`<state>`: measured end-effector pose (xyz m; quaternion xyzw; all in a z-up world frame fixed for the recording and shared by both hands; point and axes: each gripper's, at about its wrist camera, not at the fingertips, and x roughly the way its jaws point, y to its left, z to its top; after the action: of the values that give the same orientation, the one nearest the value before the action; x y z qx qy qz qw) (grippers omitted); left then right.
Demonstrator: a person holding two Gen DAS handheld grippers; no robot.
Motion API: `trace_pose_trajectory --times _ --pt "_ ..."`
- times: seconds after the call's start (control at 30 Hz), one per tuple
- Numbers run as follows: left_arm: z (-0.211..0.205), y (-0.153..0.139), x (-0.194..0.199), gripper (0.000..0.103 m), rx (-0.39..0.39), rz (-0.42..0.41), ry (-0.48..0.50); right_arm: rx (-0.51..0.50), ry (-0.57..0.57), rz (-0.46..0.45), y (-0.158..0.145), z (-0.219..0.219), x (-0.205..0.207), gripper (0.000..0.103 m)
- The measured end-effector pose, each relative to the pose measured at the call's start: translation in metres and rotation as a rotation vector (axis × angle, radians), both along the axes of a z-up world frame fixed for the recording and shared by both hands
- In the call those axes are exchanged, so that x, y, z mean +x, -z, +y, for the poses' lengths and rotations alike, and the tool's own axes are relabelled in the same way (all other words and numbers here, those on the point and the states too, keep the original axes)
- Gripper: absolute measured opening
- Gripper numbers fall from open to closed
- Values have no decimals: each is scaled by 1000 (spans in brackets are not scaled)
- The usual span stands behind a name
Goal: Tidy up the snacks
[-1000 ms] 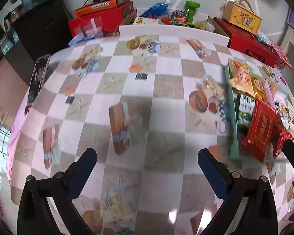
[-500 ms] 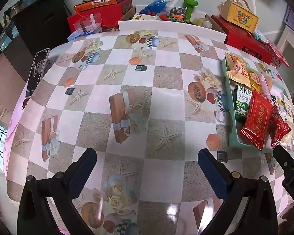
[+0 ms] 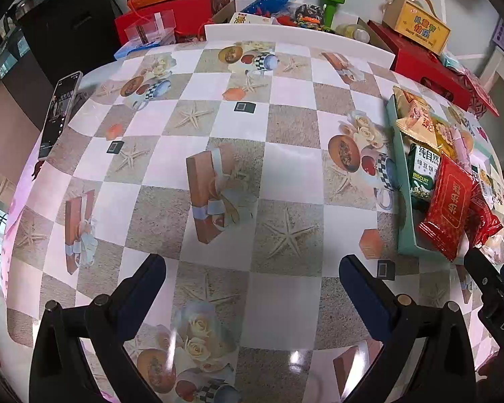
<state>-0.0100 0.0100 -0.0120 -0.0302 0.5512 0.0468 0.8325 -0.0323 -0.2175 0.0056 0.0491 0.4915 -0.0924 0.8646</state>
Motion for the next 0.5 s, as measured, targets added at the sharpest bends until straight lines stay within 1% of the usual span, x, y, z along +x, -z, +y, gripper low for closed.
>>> trace_pose_trajectory --times 0.5 --pt "-1 3 2 103 8 7 0 -4 -16 -4 1 6 4 103"
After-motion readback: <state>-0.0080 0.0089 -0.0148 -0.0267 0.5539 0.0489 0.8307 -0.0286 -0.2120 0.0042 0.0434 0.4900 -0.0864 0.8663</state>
